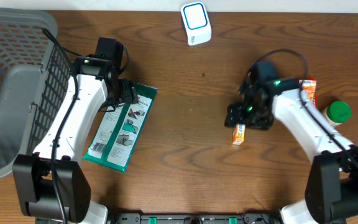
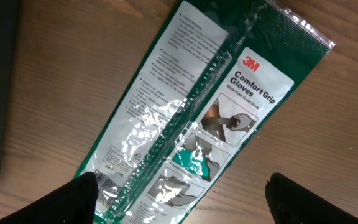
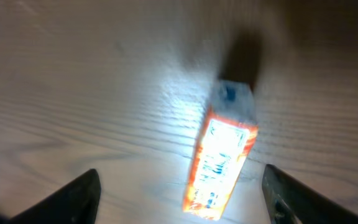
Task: Scan the item barcode
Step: 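Move the right gripper left over the second orange Kleenex pack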
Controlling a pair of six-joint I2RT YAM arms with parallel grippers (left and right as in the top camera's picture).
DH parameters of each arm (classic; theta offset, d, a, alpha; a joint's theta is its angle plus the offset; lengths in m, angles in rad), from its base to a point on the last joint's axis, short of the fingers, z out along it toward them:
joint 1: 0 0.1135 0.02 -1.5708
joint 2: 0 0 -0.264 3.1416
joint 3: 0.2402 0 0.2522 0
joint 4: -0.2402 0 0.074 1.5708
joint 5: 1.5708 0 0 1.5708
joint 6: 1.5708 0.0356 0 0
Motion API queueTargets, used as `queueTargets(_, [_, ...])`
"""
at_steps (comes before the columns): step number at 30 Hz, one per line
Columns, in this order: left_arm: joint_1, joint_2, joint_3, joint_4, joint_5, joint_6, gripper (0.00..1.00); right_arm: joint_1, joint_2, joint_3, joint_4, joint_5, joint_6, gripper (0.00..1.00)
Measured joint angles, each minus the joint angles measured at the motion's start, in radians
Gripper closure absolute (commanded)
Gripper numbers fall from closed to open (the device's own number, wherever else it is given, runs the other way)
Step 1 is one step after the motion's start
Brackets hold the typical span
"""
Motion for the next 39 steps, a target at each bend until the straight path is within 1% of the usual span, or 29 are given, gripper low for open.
queueTargets(3, [0.000,0.000,0.000,0.000,0.000,0.000,0.13,0.058,0.000,-0.057,0.058,0.067,0.055,0.67])
queueTargets(5, [0.000,0.000,0.000,0.000,0.000,0.000,0.13,0.090,0.000,-0.075,0.089,0.100,0.072,0.78])
queueTargets(6, [0.000,0.000,0.000,0.000,0.000,0.000,0.13,0.106,0.000,-0.078,0.100,0.113,0.082,0.82])
queueTargets(9, [0.000,0.000,0.000,0.000,0.000,0.000,0.13,0.129,0.000,-0.079,0.132,0.143,0.100,0.92])
queueTargets(13, [0.000,0.000,0.000,0.000,0.000,0.000,0.13,0.133,0.000,-0.079,0.167,0.161,0.111,0.97])
queueTargets(16, [0.000,0.000,0.000,0.000,0.000,0.000,0.13,0.133,0.000,-0.079,0.233,0.167,0.115,0.97])
queueTargets(17, [0.000,0.000,0.000,0.000,0.000,0.000,0.13,0.133,0.000,-0.079,0.257,0.165,0.115,0.94])
queueTargets(19, [0.000,0.000,0.000,0.000,0.000,0.000,0.13,0.133,0.000,-0.080,0.313,0.153,0.119,0.81])
queueTargets(20, [0.000,0.000,0.000,0.000,0.000,0.000,0.13,0.133,0.000,-0.080,0.337,0.142,0.122,0.72])
queueTargets(21, [0.000,0.000,0.000,0.000,0.000,0.000,0.13,0.133,0.000,-0.080,0.359,0.130,0.120,0.60])
queueTargets(22, [0.000,0.000,0.000,0.000,0.000,0.000,0.13,0.138,0.000,-0.080,0.384,0.119,0.124,0.45])
queueTargets(23, [0.000,0.000,0.000,0.000,0.000,0.000,0.13,0.144,0.000,-0.080,0.401,0.108,0.124,0.33])
queueTargets(25, [0.000,0.000,0.000,0.000,0.000,0.000,0.13,0.165,0.000,-0.080,0.423,0.094,0.122,0.21])
queueTargets(31, [0.000,0.000,0.000,0.000,0.000,0.000,0.13,0.235,0.000,-0.080,0.462,0.070,0.122,0.02])
queueTargets(32, [0.000,0.000,0.000,0.000,0.000,0.000,0.13,0.246,0.000,-0.080,0.465,0.068,0.123,0.01])
queueTargets(39, [0.000,0.000,0.000,0.000,0.000,0.000,0.13,0.264,0.000,-0.080,0.513,0.039,0.107,0.01])
